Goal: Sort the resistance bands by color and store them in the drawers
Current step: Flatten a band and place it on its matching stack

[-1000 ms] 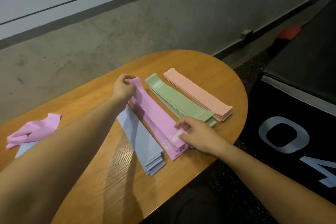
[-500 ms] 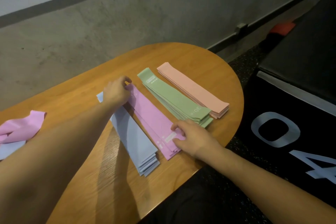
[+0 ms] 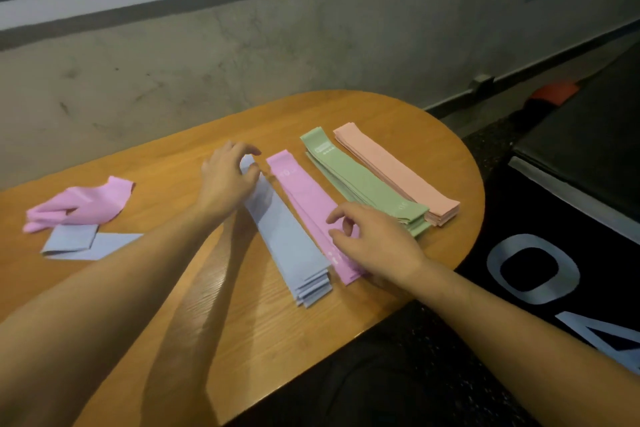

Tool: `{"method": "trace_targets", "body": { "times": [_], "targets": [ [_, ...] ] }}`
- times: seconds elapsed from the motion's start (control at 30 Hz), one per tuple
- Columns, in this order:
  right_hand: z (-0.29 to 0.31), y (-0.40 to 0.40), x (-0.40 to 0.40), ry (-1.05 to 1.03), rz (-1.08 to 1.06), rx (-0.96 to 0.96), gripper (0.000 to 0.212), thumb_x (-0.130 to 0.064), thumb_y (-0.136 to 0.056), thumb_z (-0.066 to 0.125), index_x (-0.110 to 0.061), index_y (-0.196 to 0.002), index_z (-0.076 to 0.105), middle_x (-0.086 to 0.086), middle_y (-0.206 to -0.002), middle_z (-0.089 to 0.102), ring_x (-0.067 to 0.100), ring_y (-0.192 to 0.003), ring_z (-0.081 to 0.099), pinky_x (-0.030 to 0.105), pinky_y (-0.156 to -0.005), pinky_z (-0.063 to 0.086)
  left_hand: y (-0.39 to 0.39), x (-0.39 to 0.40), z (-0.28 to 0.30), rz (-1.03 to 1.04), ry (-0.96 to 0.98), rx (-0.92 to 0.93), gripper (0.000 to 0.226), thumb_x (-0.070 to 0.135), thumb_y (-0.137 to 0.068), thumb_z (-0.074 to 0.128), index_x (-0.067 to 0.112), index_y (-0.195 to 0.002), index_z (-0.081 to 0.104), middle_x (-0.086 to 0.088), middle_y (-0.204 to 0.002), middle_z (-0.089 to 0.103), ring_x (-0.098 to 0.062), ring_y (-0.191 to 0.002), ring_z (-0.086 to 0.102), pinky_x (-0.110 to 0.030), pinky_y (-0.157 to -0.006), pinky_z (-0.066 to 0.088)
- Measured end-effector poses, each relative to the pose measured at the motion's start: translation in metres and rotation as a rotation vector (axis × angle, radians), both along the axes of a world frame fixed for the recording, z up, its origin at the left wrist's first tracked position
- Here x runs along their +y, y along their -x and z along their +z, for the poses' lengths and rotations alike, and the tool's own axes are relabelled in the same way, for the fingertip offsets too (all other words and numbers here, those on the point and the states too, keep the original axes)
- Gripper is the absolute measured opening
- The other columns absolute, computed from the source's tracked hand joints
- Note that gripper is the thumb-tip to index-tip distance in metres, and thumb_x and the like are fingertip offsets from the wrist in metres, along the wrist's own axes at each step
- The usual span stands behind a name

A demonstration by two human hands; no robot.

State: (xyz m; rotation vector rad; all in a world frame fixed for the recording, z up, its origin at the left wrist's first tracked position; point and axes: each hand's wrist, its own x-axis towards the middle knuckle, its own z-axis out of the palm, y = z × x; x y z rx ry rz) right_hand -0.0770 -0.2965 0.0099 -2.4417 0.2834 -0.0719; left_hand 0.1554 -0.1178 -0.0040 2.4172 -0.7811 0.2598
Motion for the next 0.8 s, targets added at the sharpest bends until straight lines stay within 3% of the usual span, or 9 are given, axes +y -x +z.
{"method": "trace_targets", "body": {
  "times": [0.13,0.3,0.43,0.57,0.67,0.8],
  "targets": [
    [0.006,-0.020,0.030,-0.081,0.063,-0.045,0.013,-0.037,-0.095,0.057,-0.037,-0.106,0.063,-0.012,-0.088,0.064,0.007,-0.066,0.063,0.034,-0.065,0.052,0.011,0.055,-0.007,0.071,0.031,-0.005,0.022,0.018,-0.089,0.059,0.022,-0.109,0.066,-0.001,-0.112,0.064,-0.029,-0.108,0.056,-0.048,-0.094,0.040],
    [0.004,-0.057,0.076,-0.115,0.164,-0.081,0.010,-0.034,-0.094,0.061,-0.034,-0.100,0.069,-0.014,-0.085,0.066,0.004,-0.074,0.059,0.032,-0.073,0.049,0.020,0.142,-0.024,0.205,0.052,0.012,0.022,0.018,-0.088,0.060,0.018,-0.110,0.067,-0.003,-0.111,0.065,-0.028,-0.100,0.059,-0.039,-0.090,0.040],
    [-0.004,-0.091,0.113,-0.137,0.254,-0.082,0.009,-0.030,-0.094,0.064,-0.029,-0.099,0.071,-0.009,-0.081,0.065,0.002,-0.068,0.056,0.030,-0.069,0.045,0.027,0.202,-0.038,0.303,-0.038,0.033,0.043,0.033,-0.081,0.052,0.021,-0.121,0.063,-0.002,-0.125,0.062,-0.027,-0.120,0.055,-0.047,-0.099,0.038],
    [-0.011,-0.127,0.148,-0.116,0.330,-0.075,0.008,-0.030,-0.093,0.064,-0.029,-0.098,0.070,-0.011,-0.078,0.061,0.000,-0.067,0.054,0.029,-0.069,0.045,0.027,0.240,-0.051,0.366,-0.255,0.043,0.064,0.052,-0.085,0.048,0.029,-0.144,0.046,-0.002,-0.155,0.039,-0.022,-0.147,0.027,-0.049,-0.115,0.019],
    [-0.013,-0.150,0.170,-0.131,0.373,-0.073,0.009,-0.028,-0.093,0.062,-0.030,-0.099,0.069,-0.010,-0.077,0.061,0.002,-0.066,0.053,0.030,-0.070,0.045,0.025,0.255,-0.062,0.425,-0.278,0.113,0.060,0.055,-0.093,0.050,0.031,-0.147,0.043,-0.002,-0.160,0.034,-0.022,-0.150,0.026,-0.049,-0.116,0.019],
    [-0.023,-0.183,0.196,-0.154,0.411,-0.048,0.011,-0.025,-0.093,0.060,-0.031,-0.100,0.066,-0.010,-0.081,0.060,0.004,-0.067,0.052,0.032,-0.070,0.046,0.031,0.258,-0.073,0.425,-0.217,0.099,0.054,0.058,-0.088,0.038,0.033,-0.132,0.058,0.004,-0.150,0.047,-0.010,-0.141,0.035,-0.042,-0.114,0.024]
  ]
}}
